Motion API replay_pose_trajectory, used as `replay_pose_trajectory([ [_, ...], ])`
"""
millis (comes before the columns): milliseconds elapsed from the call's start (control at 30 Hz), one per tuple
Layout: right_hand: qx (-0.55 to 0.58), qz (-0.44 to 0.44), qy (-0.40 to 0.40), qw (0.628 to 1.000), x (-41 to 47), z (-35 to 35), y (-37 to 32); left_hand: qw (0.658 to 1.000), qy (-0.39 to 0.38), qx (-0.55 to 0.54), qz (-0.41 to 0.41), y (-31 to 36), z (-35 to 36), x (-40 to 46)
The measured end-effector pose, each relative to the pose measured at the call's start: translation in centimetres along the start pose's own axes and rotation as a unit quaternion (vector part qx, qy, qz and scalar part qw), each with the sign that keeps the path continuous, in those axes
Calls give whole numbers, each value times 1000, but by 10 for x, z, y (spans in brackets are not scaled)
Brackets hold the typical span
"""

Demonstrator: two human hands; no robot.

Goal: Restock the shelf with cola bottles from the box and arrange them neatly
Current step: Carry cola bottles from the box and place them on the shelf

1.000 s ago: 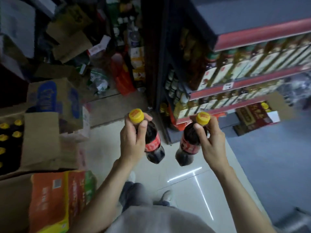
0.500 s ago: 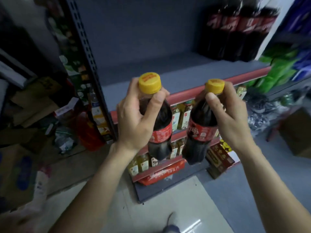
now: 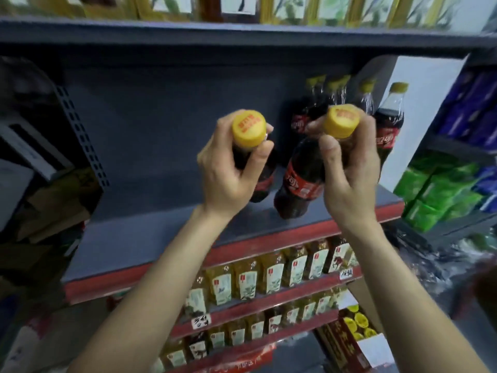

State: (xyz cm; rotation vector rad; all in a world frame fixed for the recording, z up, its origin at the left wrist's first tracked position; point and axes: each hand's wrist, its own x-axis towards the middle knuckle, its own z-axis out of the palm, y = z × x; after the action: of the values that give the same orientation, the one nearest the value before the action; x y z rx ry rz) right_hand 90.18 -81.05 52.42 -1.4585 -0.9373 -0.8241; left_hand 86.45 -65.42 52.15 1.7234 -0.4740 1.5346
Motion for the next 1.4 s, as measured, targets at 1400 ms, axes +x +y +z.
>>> replay_pose_trajectory([
  [1400,-9,-113,52,992,28,-38,136,938,-68,214,-264,-81,121,-2],
])
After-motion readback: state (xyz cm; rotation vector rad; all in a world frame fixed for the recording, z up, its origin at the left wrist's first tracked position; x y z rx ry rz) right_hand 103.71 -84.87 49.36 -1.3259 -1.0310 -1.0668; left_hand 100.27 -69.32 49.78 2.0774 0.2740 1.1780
